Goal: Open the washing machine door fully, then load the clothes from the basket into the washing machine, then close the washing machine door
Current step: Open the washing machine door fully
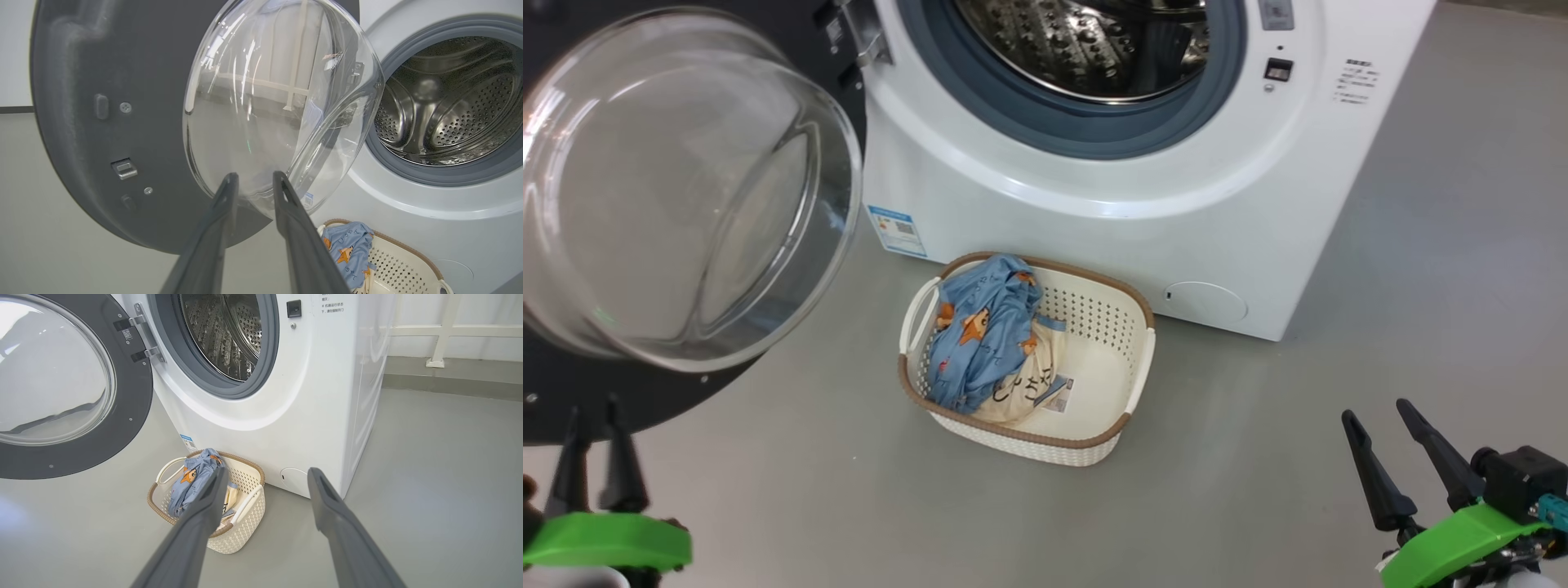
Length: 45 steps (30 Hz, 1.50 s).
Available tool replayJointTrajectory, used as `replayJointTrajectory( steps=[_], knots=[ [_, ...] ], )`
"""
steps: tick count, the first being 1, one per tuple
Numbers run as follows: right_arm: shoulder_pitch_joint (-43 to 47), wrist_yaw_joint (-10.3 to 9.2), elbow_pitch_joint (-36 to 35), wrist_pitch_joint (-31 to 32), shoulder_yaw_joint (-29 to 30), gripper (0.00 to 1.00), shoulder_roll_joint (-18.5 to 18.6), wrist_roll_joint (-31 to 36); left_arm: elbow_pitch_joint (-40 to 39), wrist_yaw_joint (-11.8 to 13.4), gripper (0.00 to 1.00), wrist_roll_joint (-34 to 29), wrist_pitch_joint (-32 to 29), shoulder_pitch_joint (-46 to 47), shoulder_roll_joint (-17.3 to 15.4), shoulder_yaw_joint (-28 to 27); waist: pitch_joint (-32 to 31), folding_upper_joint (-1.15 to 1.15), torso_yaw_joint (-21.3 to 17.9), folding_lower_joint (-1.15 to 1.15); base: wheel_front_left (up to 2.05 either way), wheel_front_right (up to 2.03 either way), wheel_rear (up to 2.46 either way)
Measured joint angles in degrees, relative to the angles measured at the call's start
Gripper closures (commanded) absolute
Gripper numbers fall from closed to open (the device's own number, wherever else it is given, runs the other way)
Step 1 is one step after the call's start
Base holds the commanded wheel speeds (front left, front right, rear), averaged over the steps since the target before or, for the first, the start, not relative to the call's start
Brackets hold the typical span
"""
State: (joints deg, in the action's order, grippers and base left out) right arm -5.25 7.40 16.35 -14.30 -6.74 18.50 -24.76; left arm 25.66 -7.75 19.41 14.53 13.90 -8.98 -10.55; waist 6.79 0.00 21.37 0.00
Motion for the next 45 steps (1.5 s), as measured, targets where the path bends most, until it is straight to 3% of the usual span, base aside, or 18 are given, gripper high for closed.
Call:
replayJointTrajectory(
  steps=[1, 26, 38, 45],
  knots=[
    [0.32, 0.00, -0.05, 0.00, 0.08, 0.00, -0.11, 0.00, -0.58, 0.00, 0.01, 0.36, 0.00, -0.73, -0.07, 0.56, -0.10, 0.00, -0.31, 0.00, 0.00, 0.00, 0.00],
    [0.69, 0.00, -0.93, 0.00, 3.46, 0.00, -1.67, 0.02, -9.88, 0.00, 0.00, 9.54, 0.00, -6.61, -4.50, 19.65, -0.31, 0.00, -13.03, 0.00, 0.00, 0.00, 0.00],
    [0.78, 0.00, -1.24, 0.00, 4.15, 0.00, -2.02, 0.08, -11.39, 0.00, 0.00, 11.18, 0.00, -8.12, -5.44, 21.72, -0.56, 0.00, -19.70, 0.00, 0.00, 0.00, 0.00],
    [1.77, 0.00, -1.54, 0.00, 4.82, 0.00, -2.19, 0.09, -11.41, 0.00, 0.00, 12.15, 0.00, -8.12, -5.43, 21.28, -0.70, 0.00, -21.70, 0.00, 0.00, 0.00, 0.00]
  ],
)
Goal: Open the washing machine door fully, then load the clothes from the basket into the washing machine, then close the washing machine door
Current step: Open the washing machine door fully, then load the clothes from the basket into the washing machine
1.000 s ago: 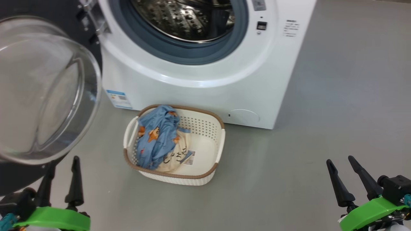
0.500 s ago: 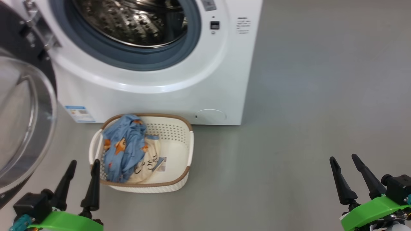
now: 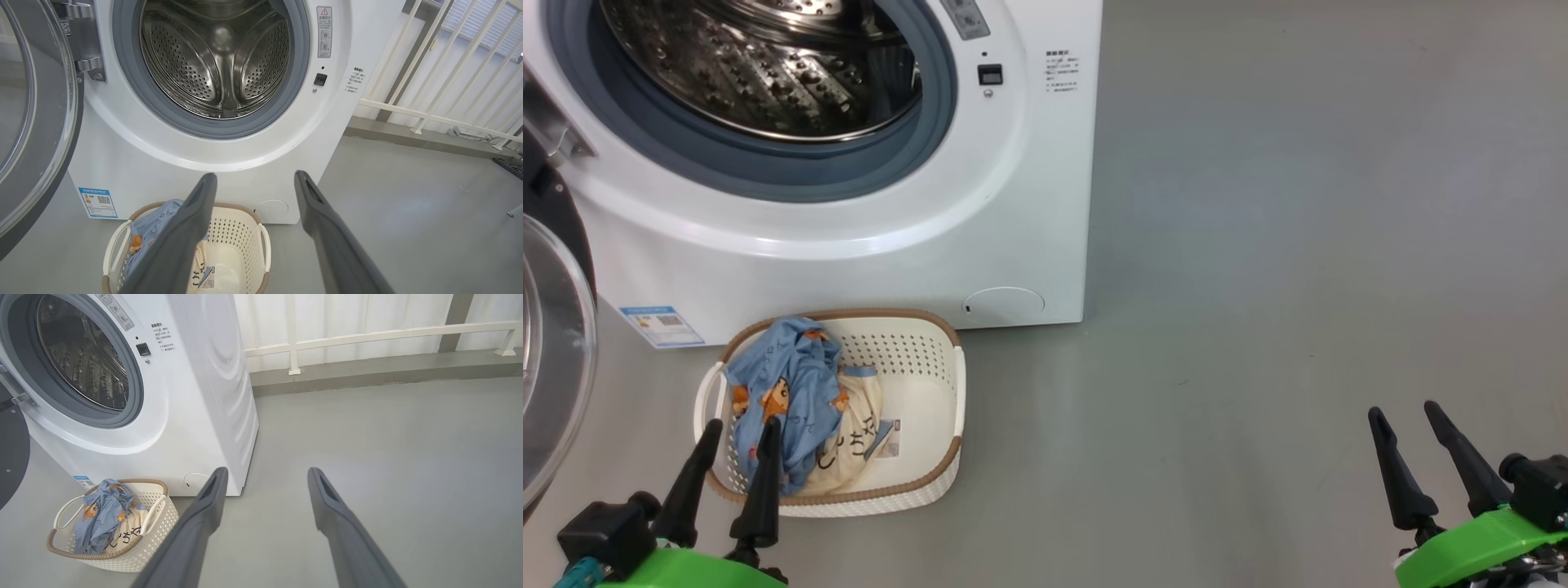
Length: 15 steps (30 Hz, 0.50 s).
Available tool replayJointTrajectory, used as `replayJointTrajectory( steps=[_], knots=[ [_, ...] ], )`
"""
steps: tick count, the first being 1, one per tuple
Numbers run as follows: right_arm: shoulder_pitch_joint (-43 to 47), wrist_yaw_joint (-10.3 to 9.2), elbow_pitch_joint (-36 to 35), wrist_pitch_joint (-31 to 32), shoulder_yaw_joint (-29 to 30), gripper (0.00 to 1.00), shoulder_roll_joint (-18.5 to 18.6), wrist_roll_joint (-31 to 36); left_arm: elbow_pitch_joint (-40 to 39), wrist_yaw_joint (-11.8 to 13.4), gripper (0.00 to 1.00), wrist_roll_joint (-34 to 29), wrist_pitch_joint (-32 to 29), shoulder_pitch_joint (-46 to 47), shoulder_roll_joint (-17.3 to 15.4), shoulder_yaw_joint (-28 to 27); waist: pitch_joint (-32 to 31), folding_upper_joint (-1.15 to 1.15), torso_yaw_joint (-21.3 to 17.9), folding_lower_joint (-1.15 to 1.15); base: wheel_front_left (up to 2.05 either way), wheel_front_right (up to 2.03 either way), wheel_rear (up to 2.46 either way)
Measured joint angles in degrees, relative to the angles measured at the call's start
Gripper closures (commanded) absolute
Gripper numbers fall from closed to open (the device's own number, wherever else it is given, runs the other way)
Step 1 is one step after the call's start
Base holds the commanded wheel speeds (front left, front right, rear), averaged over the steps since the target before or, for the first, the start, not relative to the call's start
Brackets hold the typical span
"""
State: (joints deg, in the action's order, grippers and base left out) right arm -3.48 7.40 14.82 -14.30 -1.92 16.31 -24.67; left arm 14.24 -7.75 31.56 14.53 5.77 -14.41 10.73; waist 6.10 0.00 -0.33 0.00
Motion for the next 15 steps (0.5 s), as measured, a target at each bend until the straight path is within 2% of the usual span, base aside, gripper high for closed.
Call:
replayJointTrajectory(
  steps=[15],
  knots=[
    [0.19, 0.00, -0.01, 0.00, 0.48, 0.00, -0.14, 0.08, -0.26, 0.00, 0.00, -0.03, 0.00, -0.84, 0.01, -0.37, -0.33, 0.00, 0.58, 0.00, 0.00, 0.00, 0.00]
  ],
)
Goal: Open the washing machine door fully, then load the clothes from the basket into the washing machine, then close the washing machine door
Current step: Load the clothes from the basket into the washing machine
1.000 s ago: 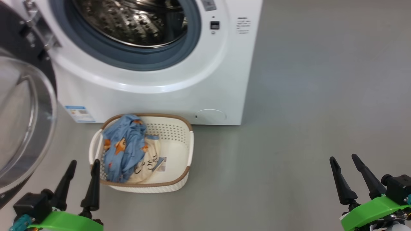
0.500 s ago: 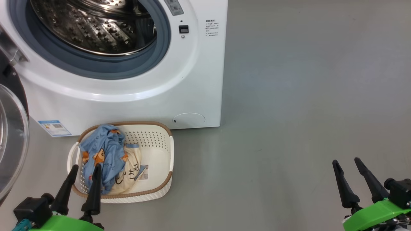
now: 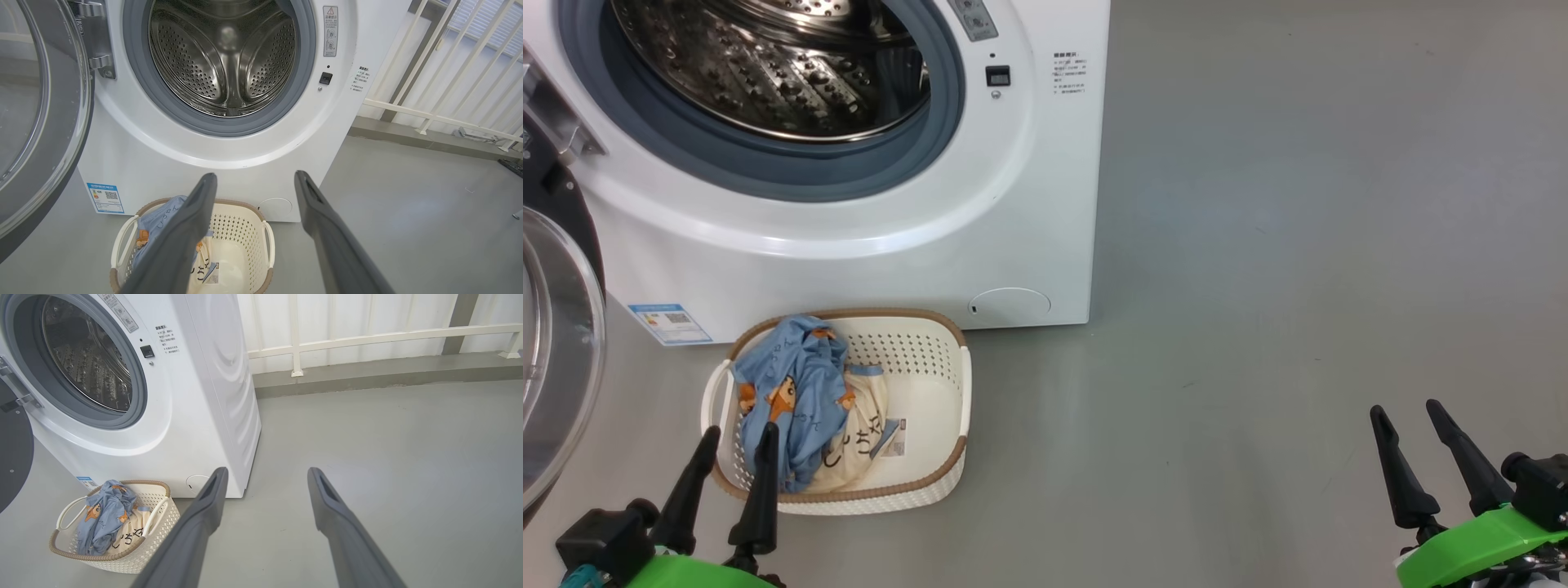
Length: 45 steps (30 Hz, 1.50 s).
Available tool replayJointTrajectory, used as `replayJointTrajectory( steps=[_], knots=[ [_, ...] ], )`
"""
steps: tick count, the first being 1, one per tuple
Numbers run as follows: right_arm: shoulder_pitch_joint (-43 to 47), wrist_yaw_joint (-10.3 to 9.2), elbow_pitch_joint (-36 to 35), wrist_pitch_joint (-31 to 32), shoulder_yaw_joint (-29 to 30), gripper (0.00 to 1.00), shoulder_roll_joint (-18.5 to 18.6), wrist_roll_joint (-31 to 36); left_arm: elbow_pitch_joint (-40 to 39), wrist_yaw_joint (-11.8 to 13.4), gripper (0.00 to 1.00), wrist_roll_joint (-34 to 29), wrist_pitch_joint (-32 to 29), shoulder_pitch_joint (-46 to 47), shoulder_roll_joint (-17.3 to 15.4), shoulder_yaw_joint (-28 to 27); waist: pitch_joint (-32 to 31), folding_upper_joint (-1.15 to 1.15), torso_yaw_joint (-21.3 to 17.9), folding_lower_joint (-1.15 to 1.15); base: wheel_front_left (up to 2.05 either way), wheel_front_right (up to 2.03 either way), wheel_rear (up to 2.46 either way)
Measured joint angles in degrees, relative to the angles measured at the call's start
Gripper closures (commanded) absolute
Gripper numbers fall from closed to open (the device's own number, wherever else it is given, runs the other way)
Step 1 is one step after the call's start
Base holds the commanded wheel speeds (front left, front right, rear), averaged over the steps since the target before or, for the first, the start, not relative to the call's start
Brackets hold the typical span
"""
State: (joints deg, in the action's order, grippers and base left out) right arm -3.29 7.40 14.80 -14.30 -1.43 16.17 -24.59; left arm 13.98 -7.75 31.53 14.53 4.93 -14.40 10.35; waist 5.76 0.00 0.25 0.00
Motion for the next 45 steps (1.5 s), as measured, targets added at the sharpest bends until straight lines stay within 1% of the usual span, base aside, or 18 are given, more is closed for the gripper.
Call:
replayJointTrajectory(
  steps=[9, 31, 41, 45],
  knots=[
    [-0.02, 0.00, 0.00, 0.00, -0.05, 0.00, 0.01, 0.00, -0.02, 0.00, 0.00, 0.02, 0.00, 0.01, -0.02, -0.05, 0.35, 0.00, 0.14, 0.00, 0.23, -0.52, 0.29],
    [-0.29, 0.00, -0.41, 0.00, -0.36, 0.00, -0.42, 0.22, -0.31, 0.00, 0.00, 0.83, 0.00, 1.36, -0.44, -0.03, 2.47, 0.00, 0.03, 0.00, 1.03, -1.52, 0.49],
    [-0.80, 0.00, -0.70, 0.00, -0.59, 0.00, -0.58, 0.41, -0.21, 0.00, 0.00, -0.20, 0.00, 1.79, -0.11, 0.13, 3.23, 0.00, 0.14, 0.00, 0.36, -0.36, 0.00],
    [-0.83, 0.00, -0.71, 0.00, -0.71, 0.00, -0.63, 0.41, 1.76, 0.00, 0.00, -0.94, 0.00, 1.79, 0.44, 0.13, 3.61, 0.00, 0.12, 0.00, 0.00, 0.00, 0.00]
  ],
)
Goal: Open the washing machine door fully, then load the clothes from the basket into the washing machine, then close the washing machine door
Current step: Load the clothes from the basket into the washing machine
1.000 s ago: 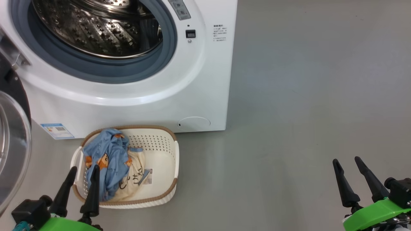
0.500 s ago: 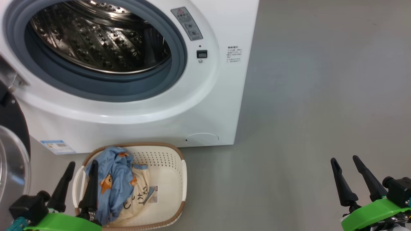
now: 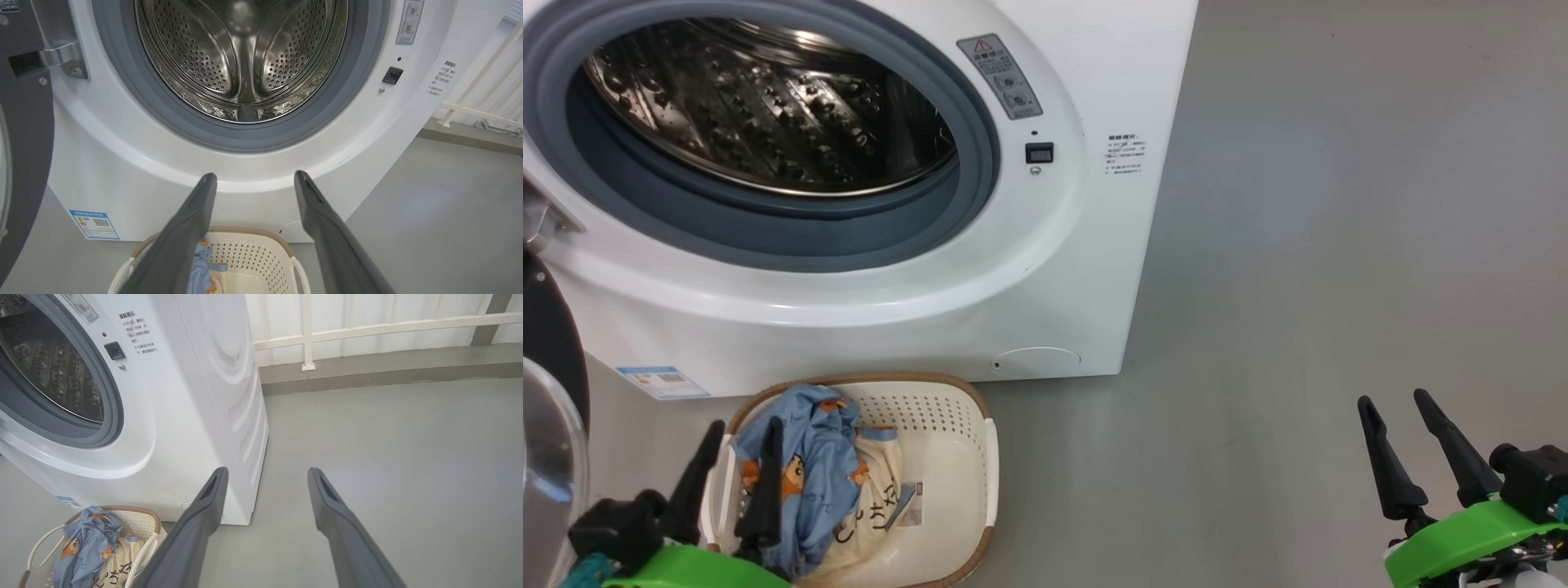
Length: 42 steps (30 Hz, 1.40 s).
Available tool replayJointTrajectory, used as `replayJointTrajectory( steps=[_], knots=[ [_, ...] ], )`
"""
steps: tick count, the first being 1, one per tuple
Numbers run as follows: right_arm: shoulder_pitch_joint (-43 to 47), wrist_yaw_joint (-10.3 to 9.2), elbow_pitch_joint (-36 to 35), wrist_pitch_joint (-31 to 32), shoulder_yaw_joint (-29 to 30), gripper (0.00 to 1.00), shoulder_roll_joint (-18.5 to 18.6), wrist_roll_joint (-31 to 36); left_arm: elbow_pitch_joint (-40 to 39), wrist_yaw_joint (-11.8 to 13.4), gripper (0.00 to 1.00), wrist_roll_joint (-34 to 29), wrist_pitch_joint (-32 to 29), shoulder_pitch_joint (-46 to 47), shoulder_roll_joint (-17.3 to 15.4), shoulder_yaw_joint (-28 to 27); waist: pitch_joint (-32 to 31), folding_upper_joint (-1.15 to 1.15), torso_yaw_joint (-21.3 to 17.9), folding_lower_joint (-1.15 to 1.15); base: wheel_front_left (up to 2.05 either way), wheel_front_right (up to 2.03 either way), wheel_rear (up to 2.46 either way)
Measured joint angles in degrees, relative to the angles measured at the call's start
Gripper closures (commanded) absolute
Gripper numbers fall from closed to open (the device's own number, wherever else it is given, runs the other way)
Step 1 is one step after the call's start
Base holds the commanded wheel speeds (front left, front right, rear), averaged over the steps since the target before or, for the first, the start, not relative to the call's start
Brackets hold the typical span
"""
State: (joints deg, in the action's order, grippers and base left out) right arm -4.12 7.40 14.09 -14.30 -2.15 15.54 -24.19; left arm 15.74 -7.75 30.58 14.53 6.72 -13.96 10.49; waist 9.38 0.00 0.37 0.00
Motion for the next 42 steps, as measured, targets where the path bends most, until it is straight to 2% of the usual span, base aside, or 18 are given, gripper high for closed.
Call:
replayJointTrajectory(
  steps=[7, 14, 32, 42],
  knots=[
    [-1.31, 0.00, -0.41, 0.00, -0.92, 0.00, -0.93, 0.14, 7.02, 0.01, 0.00, -1.05, 0.00, 1.07, 2.86, 1.27, 1.55, 0.00, -0.35, 0.00, 0.00, 0.00, 0.00],
    [-3.41, 0.00, -0.90, -0.01, -1.14, 0.00, -1.21, 0.42, 17.81, 0.01, 0.00, -3.02, -0.01, 6.23, 5.04, 2.91, 4.83, 0.00, -0.72, 0.00, 0.00, 0.00, 0.00],
    [-11.12, 0.00, -2.93, -0.01, -2.37, 0.00, -1.72, 0.90, 46.96, 0.01, 0.00, -4.85, -0.07, 29.00, 5.49, 5.87, 17.97, 0.00, -2.26, 0.00, 0.00, 0.00, 0.00],
    [-13.86, 0.00, -3.67, -0.01, -2.54, 0.00, -2.47, 1.11, 55.70, 3.64, 0.00, -6.31, -0.07, 37.66, 5.17, 5.72, 23.75, 0.00, -3.41, 0.00, 0.00, 0.00, 0.00]
  ],
)
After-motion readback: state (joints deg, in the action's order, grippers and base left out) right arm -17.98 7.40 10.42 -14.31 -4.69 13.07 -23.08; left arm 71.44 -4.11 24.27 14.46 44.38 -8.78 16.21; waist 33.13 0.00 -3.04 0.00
